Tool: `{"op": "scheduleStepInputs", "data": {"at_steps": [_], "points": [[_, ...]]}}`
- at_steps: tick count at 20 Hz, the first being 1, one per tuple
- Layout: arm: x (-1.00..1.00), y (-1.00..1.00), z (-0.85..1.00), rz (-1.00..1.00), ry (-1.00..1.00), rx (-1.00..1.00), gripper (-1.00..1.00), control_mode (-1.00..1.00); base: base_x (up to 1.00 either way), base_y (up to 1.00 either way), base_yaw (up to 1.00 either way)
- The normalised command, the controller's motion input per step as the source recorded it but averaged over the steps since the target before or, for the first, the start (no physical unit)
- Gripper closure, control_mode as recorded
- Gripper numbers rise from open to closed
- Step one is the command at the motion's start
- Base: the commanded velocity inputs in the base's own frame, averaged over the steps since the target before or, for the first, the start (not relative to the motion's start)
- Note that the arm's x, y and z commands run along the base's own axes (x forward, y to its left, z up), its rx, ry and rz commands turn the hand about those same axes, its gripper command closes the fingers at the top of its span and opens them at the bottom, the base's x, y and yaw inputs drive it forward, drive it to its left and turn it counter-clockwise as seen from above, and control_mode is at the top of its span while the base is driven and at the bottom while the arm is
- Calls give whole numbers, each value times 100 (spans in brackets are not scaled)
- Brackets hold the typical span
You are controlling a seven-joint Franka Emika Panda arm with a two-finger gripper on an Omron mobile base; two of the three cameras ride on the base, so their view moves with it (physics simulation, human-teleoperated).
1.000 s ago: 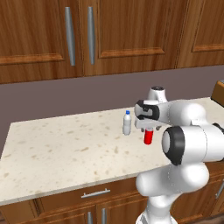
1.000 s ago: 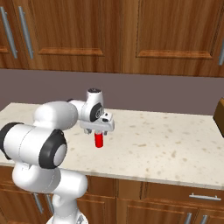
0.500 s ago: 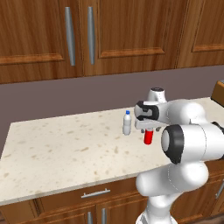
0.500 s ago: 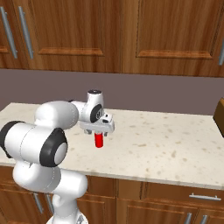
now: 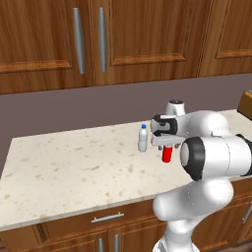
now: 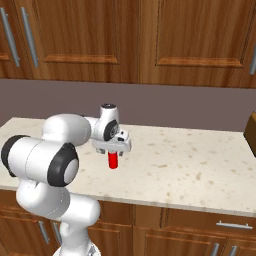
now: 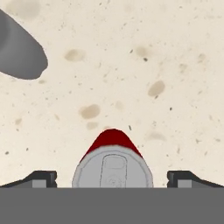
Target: Move the drinks to the dining counter.
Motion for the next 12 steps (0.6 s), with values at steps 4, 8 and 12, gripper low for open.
{"op": "scheduleStepInputs", "data": {"at_steps": [4,8,12], "points": [[1,-1,-11,0,0,0,-100,-100,0,0,0],[0,-2,-17,1,0,0,-100,-100,0,0,0],[0,0,-12,0,0,0,100,-100,0,0,0]]}}
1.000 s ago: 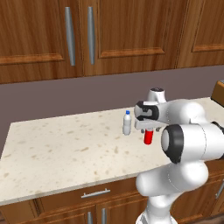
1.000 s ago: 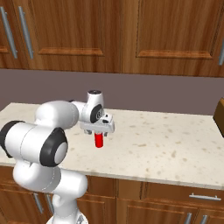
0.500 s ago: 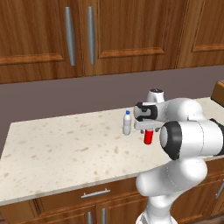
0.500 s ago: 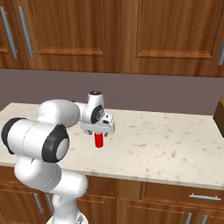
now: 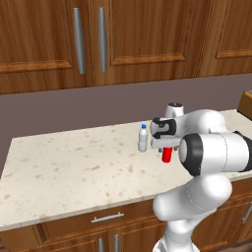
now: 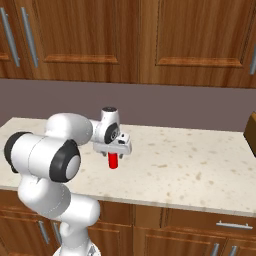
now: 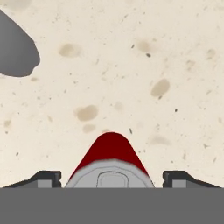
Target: Move the drinks to the dining counter.
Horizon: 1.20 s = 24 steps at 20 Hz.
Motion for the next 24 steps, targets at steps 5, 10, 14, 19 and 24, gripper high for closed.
{"op": "scheduleStepInputs", "data": {"at_steps": [5,10,14,19,24], "points": [[0,0,-5,0,0,0,100,-100,0,0,0],[-2,0,0,1,0,0,100,-100,0,0,0],[-10,0,11,1,0,0,100,-100,0,0,0],[-12,0,31,0,3,0,100,-100,0,0,0],[-6,0,33,0,1,0,100,-100,0,0,0]]}}
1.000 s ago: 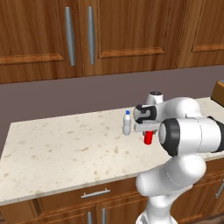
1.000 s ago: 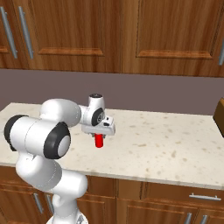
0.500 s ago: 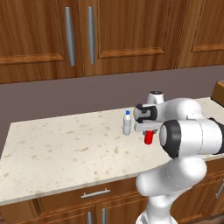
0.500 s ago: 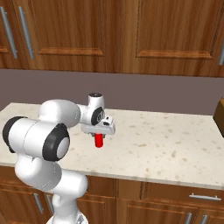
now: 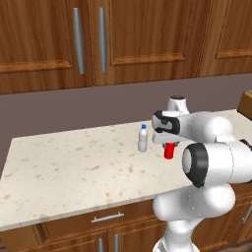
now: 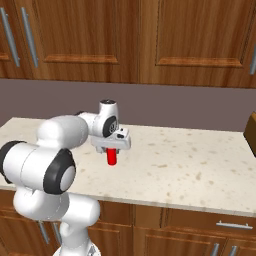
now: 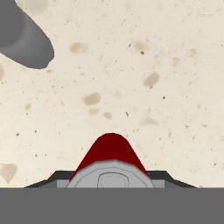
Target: Move the drinks to the dining counter.
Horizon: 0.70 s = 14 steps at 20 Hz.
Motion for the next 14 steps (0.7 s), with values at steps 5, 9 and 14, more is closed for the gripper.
{"op": "scheduleStepInputs", "data": {"at_steps": [5,9,14], "points": [[0,2,22,0,3,0,100,-100,0,0,0],[0,22,1,0,4,-1,100,-100,0,0,0],[-2,27,0,0,1,-2,100,-100,0,0,0]]}}
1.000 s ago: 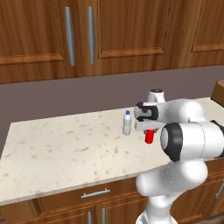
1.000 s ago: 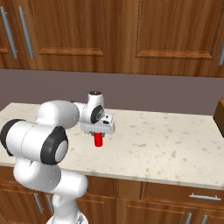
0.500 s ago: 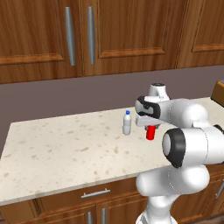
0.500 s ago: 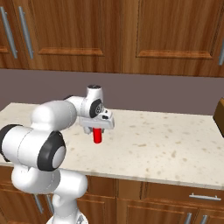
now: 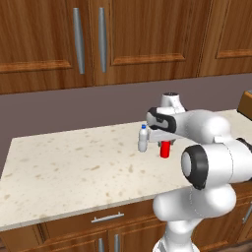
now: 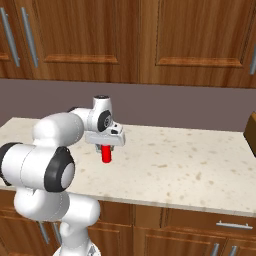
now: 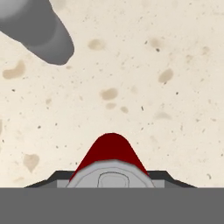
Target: Move the drinks to the dining counter.
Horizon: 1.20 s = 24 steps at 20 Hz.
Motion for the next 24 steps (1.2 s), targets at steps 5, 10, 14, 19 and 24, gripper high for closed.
{"op": "scheduleStepInputs", "data": {"at_steps": [5,10,14,19,24], "points": [[-14,11,3,0,0,0,100,-100,0,0,0],[-13,1,1,0,0,0,100,-100,0,0,0],[-18,0,0,0,0,0,100,-100,0,0,0],[-6,0,0,0,0,0,100,100,-26,0,0],[0,0,0,0,0,0,100,100,-50,0,0]]}}
